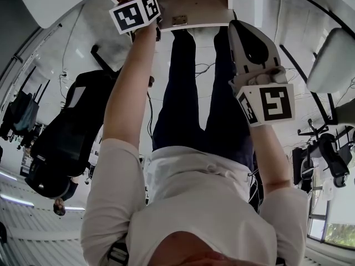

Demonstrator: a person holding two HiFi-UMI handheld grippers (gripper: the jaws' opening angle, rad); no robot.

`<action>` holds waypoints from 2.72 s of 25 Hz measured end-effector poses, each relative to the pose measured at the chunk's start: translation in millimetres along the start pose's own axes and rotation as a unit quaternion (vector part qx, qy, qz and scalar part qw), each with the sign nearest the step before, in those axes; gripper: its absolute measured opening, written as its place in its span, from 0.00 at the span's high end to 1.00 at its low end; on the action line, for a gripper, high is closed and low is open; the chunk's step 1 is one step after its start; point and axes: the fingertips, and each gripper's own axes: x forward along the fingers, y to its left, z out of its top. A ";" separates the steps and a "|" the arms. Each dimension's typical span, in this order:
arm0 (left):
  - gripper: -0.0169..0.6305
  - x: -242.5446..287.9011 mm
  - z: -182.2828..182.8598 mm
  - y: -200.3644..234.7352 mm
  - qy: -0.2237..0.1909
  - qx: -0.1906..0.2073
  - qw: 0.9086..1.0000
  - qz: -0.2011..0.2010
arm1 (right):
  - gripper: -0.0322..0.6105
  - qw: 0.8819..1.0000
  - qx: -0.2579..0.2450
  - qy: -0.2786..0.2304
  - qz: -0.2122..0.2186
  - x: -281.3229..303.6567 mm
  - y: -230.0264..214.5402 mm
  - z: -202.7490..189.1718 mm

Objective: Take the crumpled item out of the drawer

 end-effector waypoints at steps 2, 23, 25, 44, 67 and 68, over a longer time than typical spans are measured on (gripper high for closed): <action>0.94 -0.9 0.0 0.1 -0.002 -0.001 1.000 0.000 | 0.94 1.000 0.000 -0.002 0.000 -0.2 0.9 0.2; 0.94 -56.3 -2.7 -15.5 -0.097 0.063 0.993 -0.001 | 0.94 1.000 -0.011 -0.007 0.006 -4.9 21.7 -4.6; 0.94 -67.2 0.5 -18.7 -0.116 0.077 0.990 0.000 | 0.94 1.000 -0.012 -0.007 0.006 -3.9 23.0 -4.9; 0.94 -189.4 7.6 -38.2 -0.272 0.105 0.956 0.010 | 0.94 0.999 -0.023 -0.017 -0.017 -4.5 27.8 -0.5; 0.94 -233.4 5.7 -45.0 -0.321 0.105 0.941 0.019 | 0.94 0.997 -0.047 -0.046 -0.036 -21.3 38.0 24.0; 0.94 -236.3 8.1 -46.1 -0.323 0.106 0.940 0.018 | 0.94 0.997 -0.049 -0.048 -0.038 -22.7 38.2 27.9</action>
